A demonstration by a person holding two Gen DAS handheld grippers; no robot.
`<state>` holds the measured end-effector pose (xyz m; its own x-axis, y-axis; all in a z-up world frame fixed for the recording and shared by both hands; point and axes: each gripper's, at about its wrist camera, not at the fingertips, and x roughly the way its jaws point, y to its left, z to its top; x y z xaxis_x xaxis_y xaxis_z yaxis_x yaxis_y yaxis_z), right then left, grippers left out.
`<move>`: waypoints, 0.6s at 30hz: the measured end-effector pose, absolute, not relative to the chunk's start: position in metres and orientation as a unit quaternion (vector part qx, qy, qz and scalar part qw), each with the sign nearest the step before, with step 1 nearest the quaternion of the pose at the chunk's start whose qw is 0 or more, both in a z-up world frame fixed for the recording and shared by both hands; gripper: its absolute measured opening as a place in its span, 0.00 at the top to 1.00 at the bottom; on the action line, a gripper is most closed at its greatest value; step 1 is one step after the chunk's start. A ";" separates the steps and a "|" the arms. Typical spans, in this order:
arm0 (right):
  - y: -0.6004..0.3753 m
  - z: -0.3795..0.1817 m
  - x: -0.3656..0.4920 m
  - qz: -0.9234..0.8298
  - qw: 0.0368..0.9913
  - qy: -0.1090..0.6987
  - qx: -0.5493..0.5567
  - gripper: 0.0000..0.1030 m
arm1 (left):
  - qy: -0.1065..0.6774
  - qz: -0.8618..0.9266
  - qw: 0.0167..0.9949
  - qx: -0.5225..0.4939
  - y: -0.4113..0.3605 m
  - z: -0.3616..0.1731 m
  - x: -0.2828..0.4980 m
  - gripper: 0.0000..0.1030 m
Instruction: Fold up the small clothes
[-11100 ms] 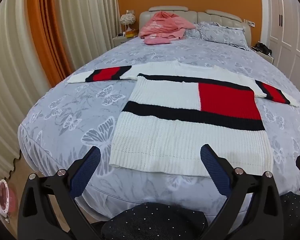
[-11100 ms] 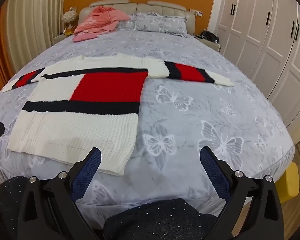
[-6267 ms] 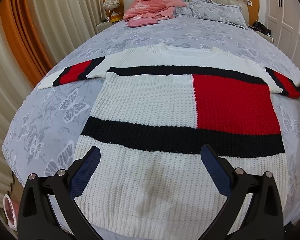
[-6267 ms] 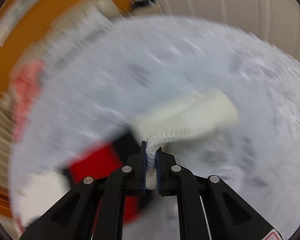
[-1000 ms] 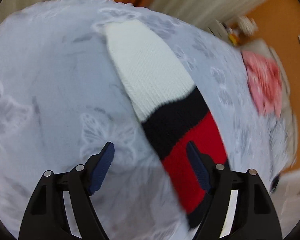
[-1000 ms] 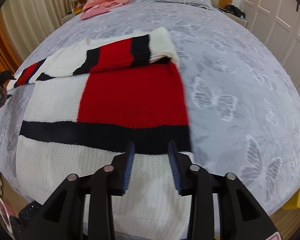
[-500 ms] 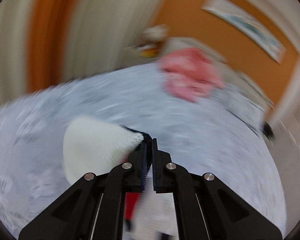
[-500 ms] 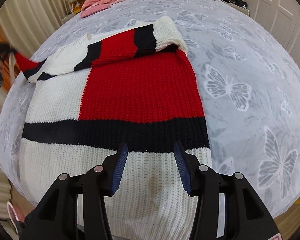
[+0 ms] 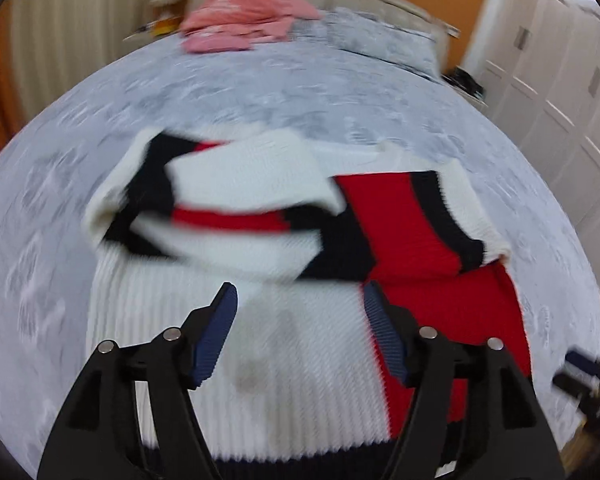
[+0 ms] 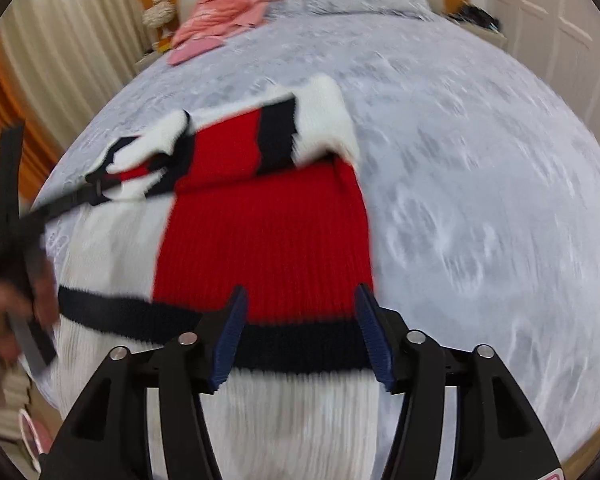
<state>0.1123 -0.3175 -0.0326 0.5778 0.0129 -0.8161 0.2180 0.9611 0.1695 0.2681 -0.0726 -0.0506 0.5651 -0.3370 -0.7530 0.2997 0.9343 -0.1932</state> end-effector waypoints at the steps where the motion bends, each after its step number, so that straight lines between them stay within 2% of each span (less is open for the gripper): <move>1: -0.312 -0.027 0.131 -0.038 0.883 0.451 0.123 0.40 | 0.437 -0.169 0.882 -0.044 -0.064 -0.052 0.269 0.36; 3: -0.293 -0.018 0.169 -0.006 0.893 0.440 0.095 0.37 | 0.451 -0.141 0.876 -0.095 -0.039 -0.059 0.271 0.32; 8: -0.204 -0.012 0.261 0.070 0.906 0.412 -0.062 0.36 | 0.451 -0.087 0.878 -0.134 0.013 -0.079 0.258 0.32; 12: -0.144 -0.035 0.332 0.100 0.885 0.438 -0.125 0.36 | 0.463 -0.075 0.870 -0.151 0.033 -0.099 0.253 0.32; 16: -0.117 -0.073 0.375 0.079 0.858 0.478 -0.168 0.37 | 0.449 -0.085 0.883 -0.103 0.022 -0.102 0.247 0.28; 17: -0.119 -0.085 0.384 0.083 0.849 0.499 -0.154 0.40 | 0.446 -0.088 0.886 -0.090 0.019 -0.103 0.246 0.26; 18: -0.127 -0.086 0.386 0.094 0.849 0.506 -0.124 0.61 | 0.442 -0.091 0.889 -0.075 0.015 -0.105 0.243 0.25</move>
